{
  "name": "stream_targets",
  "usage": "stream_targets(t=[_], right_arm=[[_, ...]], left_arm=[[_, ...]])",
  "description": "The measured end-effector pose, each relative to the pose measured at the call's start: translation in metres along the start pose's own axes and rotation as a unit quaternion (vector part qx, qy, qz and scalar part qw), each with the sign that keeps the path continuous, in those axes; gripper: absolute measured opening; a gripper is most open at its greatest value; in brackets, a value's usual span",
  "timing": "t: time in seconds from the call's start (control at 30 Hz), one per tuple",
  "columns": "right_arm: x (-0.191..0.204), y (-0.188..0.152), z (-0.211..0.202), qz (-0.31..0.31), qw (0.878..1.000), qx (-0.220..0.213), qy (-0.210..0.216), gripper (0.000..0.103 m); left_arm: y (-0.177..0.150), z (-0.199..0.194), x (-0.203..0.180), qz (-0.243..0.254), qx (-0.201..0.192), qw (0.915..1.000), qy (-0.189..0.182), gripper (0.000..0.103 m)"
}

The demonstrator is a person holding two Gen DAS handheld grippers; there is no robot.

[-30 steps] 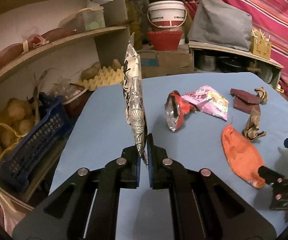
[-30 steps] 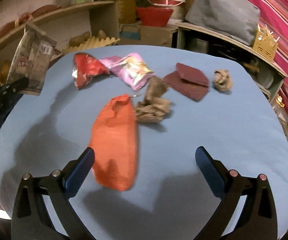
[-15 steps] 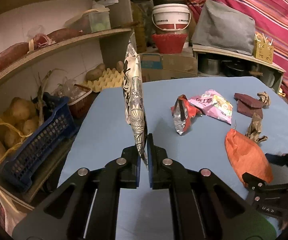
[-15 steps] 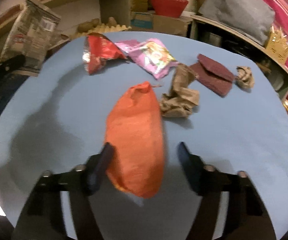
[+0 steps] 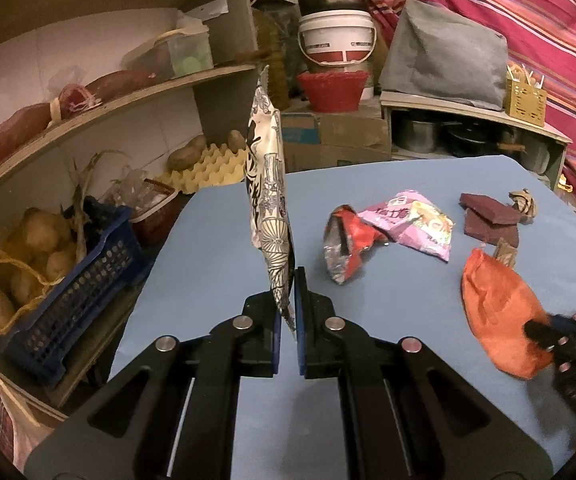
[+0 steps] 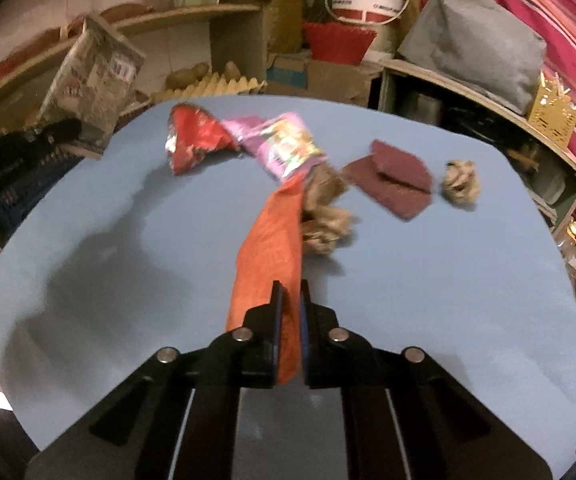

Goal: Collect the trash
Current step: 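Hold the snack bag in the left tool while the right grasps the orange bag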

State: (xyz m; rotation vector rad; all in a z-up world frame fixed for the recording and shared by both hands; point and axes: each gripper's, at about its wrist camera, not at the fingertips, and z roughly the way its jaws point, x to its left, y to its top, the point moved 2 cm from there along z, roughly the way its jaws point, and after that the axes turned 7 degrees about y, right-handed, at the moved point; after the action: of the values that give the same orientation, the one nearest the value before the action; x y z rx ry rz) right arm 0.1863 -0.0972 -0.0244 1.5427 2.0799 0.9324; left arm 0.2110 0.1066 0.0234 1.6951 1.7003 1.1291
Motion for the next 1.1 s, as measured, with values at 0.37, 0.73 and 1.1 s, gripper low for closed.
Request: stream_targets(t=[0.37, 0.73, 1.1], right_arm=[[-0.072, 0.01, -0.062, 0.008, 0.999, -0.036, -0.004, 0.004], [-0.066, -0.01, -0.029, -0.001, 1.0, -0.017, 0.012, 0.08], [-0.021, -0.01, 0.017, -0.011, 0.999, 0.023, 0.029, 0.08]], left_arm=[[0.018, -0.015, -0.05, 0.016, -0.019, 0.9996, -0.015, 0.004], [0.017, -0.013, -0.067, 0.035, -0.017, 0.9992, -0.007, 0.004], [0.006, -0.015, -0.035, 0.02, -0.009, 0.9998, 0.0, 0.004]])
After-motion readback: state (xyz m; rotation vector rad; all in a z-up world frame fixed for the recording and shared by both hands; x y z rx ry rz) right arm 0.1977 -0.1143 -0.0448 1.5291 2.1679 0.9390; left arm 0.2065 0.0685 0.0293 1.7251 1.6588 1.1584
